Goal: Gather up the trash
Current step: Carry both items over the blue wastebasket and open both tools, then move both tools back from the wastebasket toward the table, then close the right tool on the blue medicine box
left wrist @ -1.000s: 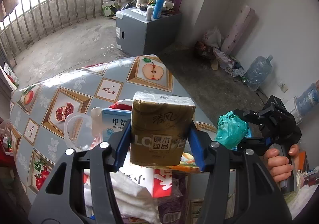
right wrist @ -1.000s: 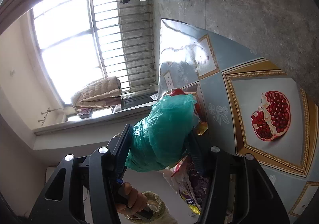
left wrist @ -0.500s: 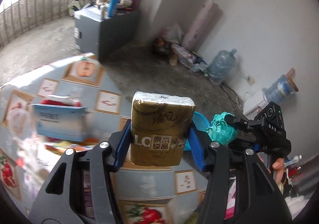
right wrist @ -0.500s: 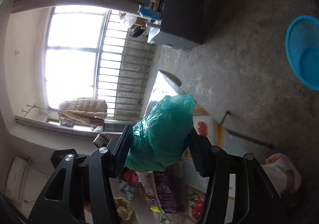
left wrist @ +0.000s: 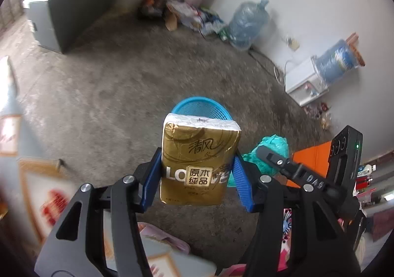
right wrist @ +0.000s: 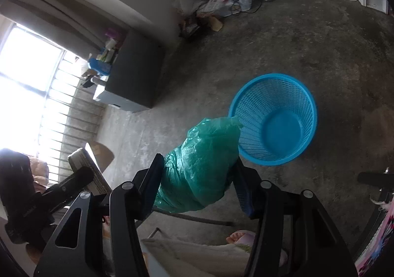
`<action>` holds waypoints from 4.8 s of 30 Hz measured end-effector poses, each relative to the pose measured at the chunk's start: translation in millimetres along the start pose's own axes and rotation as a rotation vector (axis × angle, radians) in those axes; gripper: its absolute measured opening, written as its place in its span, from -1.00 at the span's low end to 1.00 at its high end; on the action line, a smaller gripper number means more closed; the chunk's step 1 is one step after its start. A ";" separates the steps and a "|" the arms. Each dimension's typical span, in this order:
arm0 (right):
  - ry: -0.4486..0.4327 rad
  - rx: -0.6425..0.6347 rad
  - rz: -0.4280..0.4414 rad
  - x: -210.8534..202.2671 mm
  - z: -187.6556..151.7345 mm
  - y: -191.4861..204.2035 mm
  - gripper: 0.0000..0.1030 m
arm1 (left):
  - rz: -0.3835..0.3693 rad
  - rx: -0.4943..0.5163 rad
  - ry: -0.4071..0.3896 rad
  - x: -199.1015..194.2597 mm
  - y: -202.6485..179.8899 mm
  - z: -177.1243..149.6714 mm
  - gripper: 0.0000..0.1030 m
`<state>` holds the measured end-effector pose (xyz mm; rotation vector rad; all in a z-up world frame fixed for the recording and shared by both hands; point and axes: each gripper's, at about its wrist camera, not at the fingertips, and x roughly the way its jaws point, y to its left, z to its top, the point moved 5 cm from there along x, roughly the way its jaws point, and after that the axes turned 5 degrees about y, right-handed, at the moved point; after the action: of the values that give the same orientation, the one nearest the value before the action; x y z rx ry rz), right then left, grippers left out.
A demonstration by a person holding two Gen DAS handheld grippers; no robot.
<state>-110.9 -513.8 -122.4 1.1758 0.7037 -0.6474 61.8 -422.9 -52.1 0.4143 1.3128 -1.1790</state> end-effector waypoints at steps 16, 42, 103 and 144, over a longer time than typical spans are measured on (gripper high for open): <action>-0.021 0.029 -0.282 90.1 76.8 -85.0 0.45 | 0.064 0.059 0.041 126.4 -30.8 66.9 0.43; -0.400 -0.516 -0.350 -54.4 -3.1 99.5 0.88 | 0.011 0.012 -0.426 -125.0 25.8 -39.2 0.66; -0.173 -0.828 0.130 -48.3 -104.6 259.9 0.87 | 0.477 -0.266 -0.625 -302.5 219.9 -167.0 0.68; 0.183 -1.141 0.470 34.1 -211.3 350.1 0.12 | 0.315 -0.317 -0.464 -264.2 306.9 -155.1 -0.54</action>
<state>147.0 -222.7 8.5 0.2893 0.7431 0.2838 284.2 -59.1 27.0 0.0981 0.9622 -0.7283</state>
